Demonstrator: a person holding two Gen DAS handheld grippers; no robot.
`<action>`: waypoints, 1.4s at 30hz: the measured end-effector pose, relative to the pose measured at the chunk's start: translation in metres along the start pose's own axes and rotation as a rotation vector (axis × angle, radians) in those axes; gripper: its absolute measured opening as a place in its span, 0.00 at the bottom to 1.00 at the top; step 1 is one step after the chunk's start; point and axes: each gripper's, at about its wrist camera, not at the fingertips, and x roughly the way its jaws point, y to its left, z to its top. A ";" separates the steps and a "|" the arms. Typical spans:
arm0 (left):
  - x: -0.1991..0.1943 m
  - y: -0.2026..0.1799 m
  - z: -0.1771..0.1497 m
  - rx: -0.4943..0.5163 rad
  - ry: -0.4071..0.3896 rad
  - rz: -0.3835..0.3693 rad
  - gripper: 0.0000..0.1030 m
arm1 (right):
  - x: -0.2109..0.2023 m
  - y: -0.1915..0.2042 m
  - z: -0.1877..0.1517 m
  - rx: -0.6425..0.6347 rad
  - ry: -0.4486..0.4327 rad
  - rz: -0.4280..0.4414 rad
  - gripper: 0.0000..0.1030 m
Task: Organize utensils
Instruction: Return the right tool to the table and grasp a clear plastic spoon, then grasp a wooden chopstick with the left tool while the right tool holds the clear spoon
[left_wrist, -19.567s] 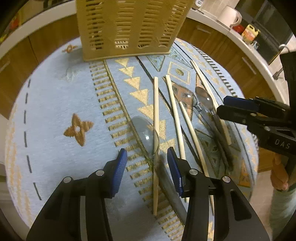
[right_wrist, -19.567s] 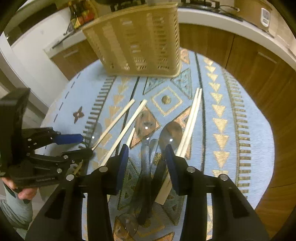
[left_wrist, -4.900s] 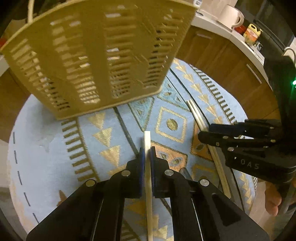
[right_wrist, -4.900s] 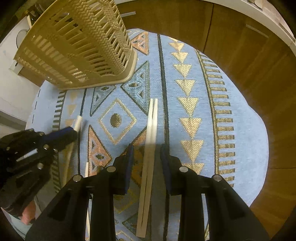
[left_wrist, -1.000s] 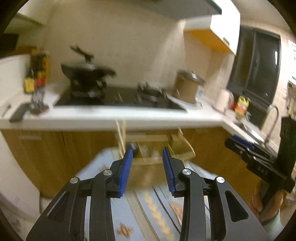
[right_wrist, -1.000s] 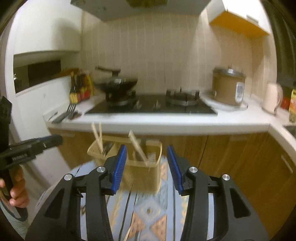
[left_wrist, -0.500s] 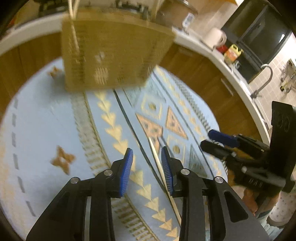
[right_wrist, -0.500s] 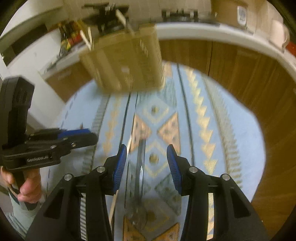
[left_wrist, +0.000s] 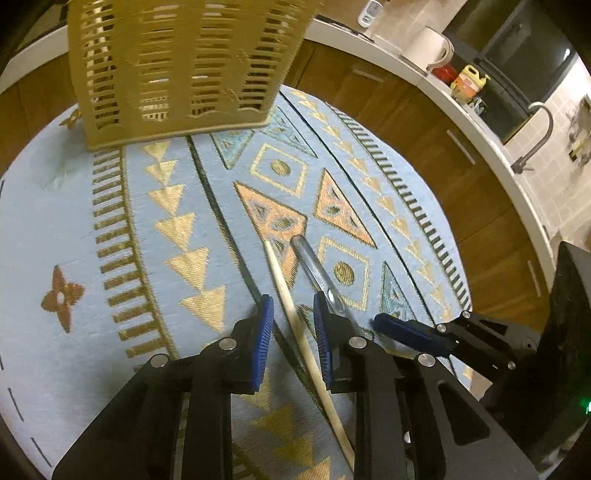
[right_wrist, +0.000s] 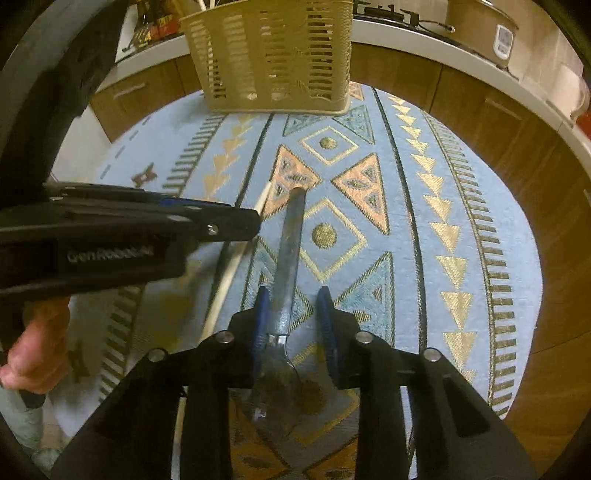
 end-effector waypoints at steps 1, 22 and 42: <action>0.002 -0.003 -0.001 0.004 0.000 0.010 0.19 | -0.001 0.000 -0.001 -0.009 -0.004 -0.013 0.18; -0.016 0.018 0.004 -0.034 -0.082 0.164 0.03 | 0.014 -0.059 0.016 0.146 0.015 0.013 0.10; -0.023 0.071 0.031 -0.092 0.060 -0.020 0.19 | 0.048 -0.069 0.080 0.129 0.239 0.091 0.33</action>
